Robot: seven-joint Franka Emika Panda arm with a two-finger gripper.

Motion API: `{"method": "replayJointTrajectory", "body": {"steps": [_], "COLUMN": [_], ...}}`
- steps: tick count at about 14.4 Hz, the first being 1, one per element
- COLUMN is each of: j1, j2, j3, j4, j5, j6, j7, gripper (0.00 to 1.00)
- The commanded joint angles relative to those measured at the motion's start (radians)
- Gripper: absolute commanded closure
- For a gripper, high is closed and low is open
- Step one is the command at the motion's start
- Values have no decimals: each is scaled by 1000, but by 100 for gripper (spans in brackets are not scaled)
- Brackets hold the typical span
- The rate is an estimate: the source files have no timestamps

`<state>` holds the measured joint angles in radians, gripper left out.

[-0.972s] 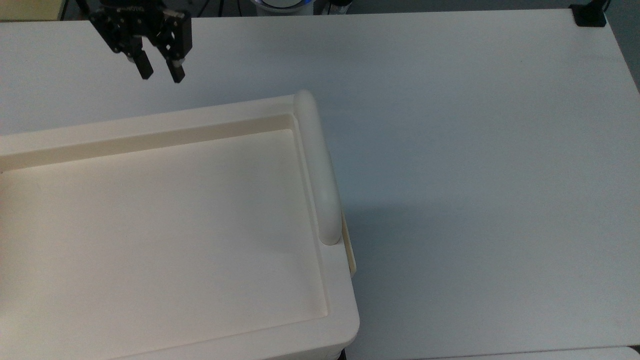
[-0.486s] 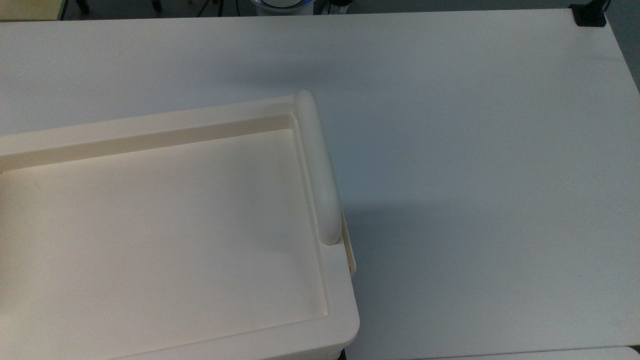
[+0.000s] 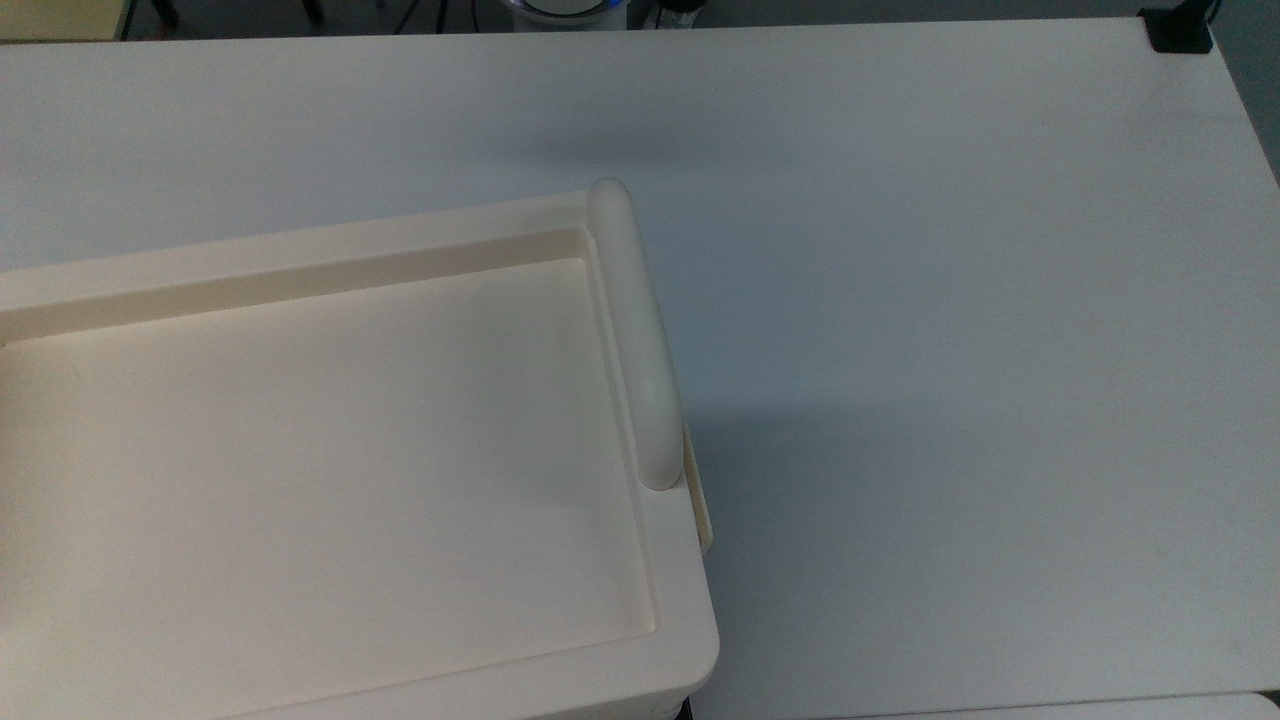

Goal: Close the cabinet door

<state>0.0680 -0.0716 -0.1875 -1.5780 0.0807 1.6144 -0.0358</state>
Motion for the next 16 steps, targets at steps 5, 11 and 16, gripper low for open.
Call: {"method": "replayJointTrajectory", "body": {"steps": [5, 11, 16], "j1": [24, 32, 32], "j2": [29, 33, 32], "j3": [-15, -7, 6], "j4": [0, 0, 0], "j5": [-35, -128, -131], "j6": [50, 42, 38], "j7": [-64, -87, -78], "gripper": [0, 0, 0]}}
